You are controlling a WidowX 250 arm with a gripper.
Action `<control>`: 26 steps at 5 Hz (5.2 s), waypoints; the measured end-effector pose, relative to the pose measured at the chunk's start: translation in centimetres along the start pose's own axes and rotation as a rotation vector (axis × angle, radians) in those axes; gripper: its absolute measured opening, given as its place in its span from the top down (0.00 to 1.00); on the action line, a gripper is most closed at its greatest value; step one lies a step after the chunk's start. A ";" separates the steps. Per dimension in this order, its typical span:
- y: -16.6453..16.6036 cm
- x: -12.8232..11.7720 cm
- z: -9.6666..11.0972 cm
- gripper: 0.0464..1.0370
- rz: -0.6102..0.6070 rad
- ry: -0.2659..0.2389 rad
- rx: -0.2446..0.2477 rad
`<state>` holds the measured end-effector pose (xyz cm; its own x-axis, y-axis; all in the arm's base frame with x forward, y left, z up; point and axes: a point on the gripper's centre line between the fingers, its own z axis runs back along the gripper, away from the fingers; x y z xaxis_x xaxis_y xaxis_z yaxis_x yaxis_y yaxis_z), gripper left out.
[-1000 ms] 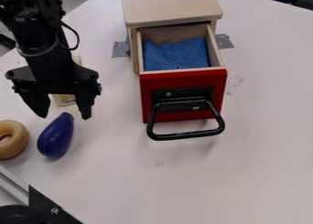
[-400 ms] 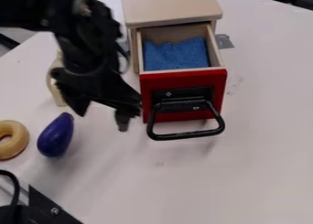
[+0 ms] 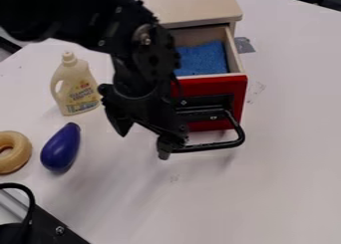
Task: Close the drawer
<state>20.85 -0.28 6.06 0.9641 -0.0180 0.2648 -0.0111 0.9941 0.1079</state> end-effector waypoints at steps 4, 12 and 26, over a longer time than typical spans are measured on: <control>-5.6 -0.8 1.7 0.04 -0.179 -0.019 -0.085; -4.8 2.0 -4.1 0.04 -0.122 0.032 -0.092; -0.5 5.4 -1.0 0.04 0.024 0.086 -0.166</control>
<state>26.29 -0.78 6.49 0.9833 0.0078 0.1817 0.0029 0.9983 -0.0586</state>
